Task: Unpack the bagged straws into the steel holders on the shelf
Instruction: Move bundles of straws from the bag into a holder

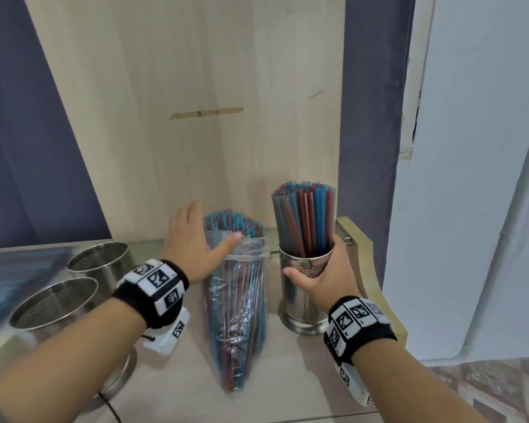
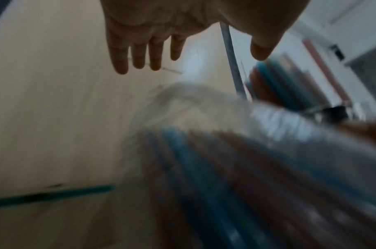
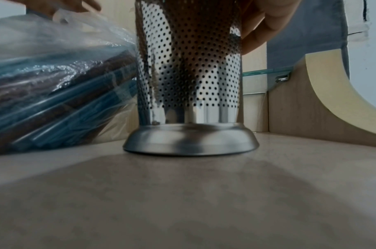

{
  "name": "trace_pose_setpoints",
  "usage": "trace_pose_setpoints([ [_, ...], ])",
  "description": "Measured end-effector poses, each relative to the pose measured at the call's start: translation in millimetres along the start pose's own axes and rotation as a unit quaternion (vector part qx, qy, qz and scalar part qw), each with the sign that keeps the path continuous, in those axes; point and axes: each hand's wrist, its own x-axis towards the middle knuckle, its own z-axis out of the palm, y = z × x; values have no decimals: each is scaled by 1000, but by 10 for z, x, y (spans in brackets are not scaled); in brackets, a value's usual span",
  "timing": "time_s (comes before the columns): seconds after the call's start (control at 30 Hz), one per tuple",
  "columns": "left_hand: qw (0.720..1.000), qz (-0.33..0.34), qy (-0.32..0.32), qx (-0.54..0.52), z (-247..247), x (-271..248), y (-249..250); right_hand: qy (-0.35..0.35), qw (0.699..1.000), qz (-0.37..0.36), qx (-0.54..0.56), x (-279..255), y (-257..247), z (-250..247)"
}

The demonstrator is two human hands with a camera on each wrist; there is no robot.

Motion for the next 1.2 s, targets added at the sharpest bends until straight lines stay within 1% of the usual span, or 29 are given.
trace_pose_setpoints([
  [0.1,996,-28,-54,72,154,-172,-231,2,1000,1,-1,-1,-19,-3],
  [0.13,995,-33,-62,72,200,-205,-272,2,1000,2,-5,0,-21,-1],
  [0.2,995,-54,-74,38,276,-247,-307,0,1000,2,-10,-1,-38,2],
  [0.37,986,-123,-75,-81,510,-313,-375,8,1000,9,-14,-16,-65,5],
  [0.43,980,-147,-86,-103,586,-326,-391,11,1000,20,-19,-36,-87,4],
  [0.6,976,-175,-88,-97,639,-316,-379,18,998,37,-50,-52,-125,0],
  [0.7,976,-180,-104,-64,617,-348,-332,20,996,53,-71,-68,-142,7],
  [0.77,977,-184,-100,-46,604,-356,-302,11,995,59,-80,-70,-179,1],
  [0.83,975,-199,-87,-50,598,-346,-302,-4,995,56,-83,-67,-232,-21],
  [0.87,973,-208,-84,-59,597,-342,-309,0,995,39,-96,-74,-260,-39],
  [0.9,970,-217,-86,-70,597,-339,-319,26,989,20,-141,-86,-323,-57],
  [0.93,967,-223,-93,-80,602,-337,-328,70,976,-2,-208,-102,-385,-71],
  [0.97,965,-225,-101,-86,609,-336,-336,118,955,-45,-270,-135,-466,-85],
  [1.0,964,-224,-108,-89,616,-337,-341,152,936,-113,-297,-180,-545,-83],
  [1.03,965,-221,-113,-88,625,-336,-346,150,931,-174,-285,-230,-652,-65],
  [1.07,965,-218,-116,-86,629,-333,-346,109,938,-210,-253,-283,-734,-23],
  [1.1,966,-214,-118,-84,635,-329,-349,45,948,-220,-224,-334,-810,38],
  [1.13,966,-213,-119,-86,635,-326,-345,-21,959,-201,-200,-386,-884,123],
  [1.17,965,-213,-118,-96,636,-332,-338,-75,968,-156,-182,-433,-944,217],
  [1.2,963,-214,-114,-120,641,-335,-334,-110,975,-101,-164,-465,-971,316],
])
